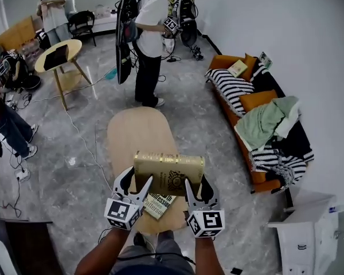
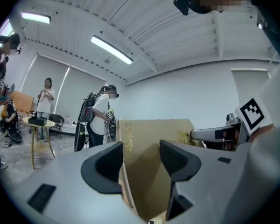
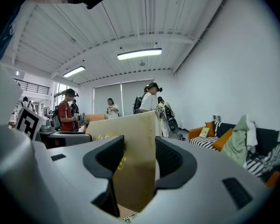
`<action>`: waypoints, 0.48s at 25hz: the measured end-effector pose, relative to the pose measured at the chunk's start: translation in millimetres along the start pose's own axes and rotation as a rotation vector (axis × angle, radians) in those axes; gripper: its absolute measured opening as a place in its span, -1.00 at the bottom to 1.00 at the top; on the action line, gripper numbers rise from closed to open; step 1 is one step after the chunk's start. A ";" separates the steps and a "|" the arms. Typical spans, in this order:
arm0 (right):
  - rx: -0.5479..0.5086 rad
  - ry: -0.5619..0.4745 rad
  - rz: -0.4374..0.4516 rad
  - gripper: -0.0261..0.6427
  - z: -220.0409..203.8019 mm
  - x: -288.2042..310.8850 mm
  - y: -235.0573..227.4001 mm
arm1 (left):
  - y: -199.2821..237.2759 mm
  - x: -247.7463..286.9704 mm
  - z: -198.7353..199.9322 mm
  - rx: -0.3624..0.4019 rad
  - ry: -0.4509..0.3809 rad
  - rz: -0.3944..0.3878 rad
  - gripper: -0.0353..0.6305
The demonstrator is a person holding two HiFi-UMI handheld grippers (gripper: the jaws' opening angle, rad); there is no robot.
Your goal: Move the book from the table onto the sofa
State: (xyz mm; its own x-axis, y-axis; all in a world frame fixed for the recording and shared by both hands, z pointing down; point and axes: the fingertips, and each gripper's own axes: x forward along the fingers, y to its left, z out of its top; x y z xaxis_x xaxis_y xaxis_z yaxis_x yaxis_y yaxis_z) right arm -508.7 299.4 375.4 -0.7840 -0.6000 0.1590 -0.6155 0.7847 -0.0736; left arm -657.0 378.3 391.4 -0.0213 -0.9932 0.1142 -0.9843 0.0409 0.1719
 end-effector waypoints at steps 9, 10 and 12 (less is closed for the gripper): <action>-0.059 -0.133 -0.107 -0.27 64.7 -67.8 -7.0 | -55.2 -15.3 63.8 0.058 -0.131 -0.123 -0.19; -0.065 -0.147 -0.120 -0.27 72.5 -76.1 -8.8 | -62.6 -16.5 70.4 0.063 -0.143 -0.137 -0.19; -0.079 -0.172 -0.143 -0.27 86.5 -92.6 -11.4 | -77.1 -20.1 82.7 0.070 -0.168 -0.163 -0.19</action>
State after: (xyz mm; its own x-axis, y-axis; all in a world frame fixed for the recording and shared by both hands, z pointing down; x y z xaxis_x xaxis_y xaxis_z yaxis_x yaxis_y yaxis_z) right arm -436.1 332.6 276.4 -0.6959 -0.7181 -0.0086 -0.7181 0.6957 0.0156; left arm -595.3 386.1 294.9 0.1156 -0.9905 -0.0747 -0.9868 -0.1231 0.1056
